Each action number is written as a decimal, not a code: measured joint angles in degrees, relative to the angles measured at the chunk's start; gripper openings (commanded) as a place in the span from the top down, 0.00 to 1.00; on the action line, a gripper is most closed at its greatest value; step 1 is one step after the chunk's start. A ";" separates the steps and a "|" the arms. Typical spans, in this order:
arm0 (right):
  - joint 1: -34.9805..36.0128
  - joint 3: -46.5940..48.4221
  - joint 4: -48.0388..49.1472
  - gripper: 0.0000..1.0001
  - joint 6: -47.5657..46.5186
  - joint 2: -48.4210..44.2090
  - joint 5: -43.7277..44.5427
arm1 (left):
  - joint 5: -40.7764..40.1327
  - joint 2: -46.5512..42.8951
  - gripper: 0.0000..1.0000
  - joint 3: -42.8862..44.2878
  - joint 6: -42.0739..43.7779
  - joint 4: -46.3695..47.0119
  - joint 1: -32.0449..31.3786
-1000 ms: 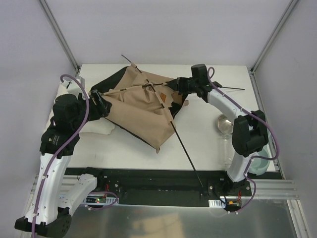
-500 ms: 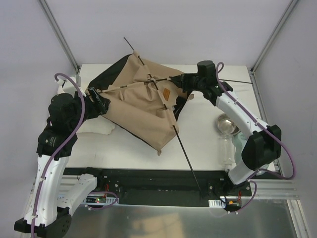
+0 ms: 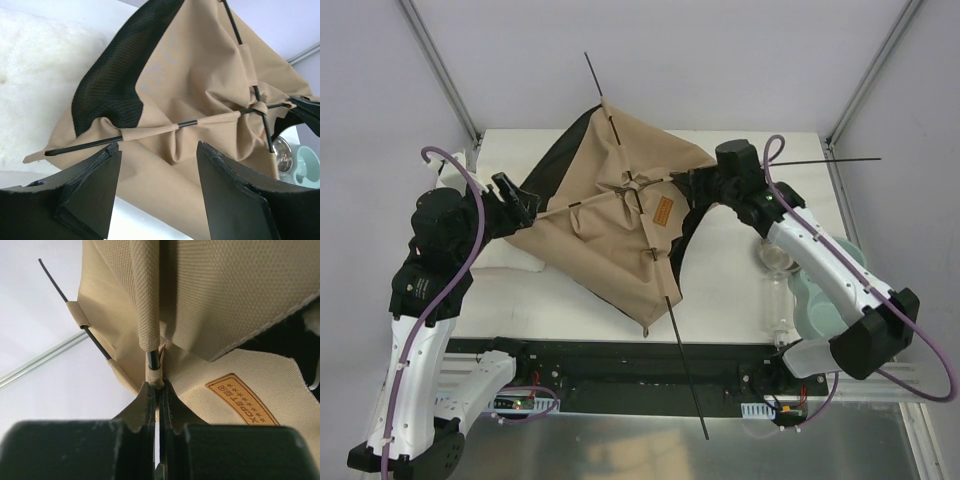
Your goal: Set up the pet tent
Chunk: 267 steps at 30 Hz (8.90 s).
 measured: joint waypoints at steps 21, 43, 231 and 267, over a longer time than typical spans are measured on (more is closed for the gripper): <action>2.01 -13.53 -10.08 1.00 6.47 -22.10 11.65 | 6.62 6.49 0.40 -0.02 -4.85 0.07 0.00; 1.95 -23.08 10.84 1.00 16.00 -8.74 15.19 | 2.84 8.74 0.39 -3.04 -6.54 0.48 0.02; 10.05 52.26 -3.69 1.00 -103.84 16.63 32.39 | 7.85 -4.35 0.32 3.98 1.53 -2.58 0.00; 6.36 11.98 -20.92 1.00 -54.66 2.29 16.98 | 9.81 -1.68 0.33 0.59 0.07 -2.54 0.02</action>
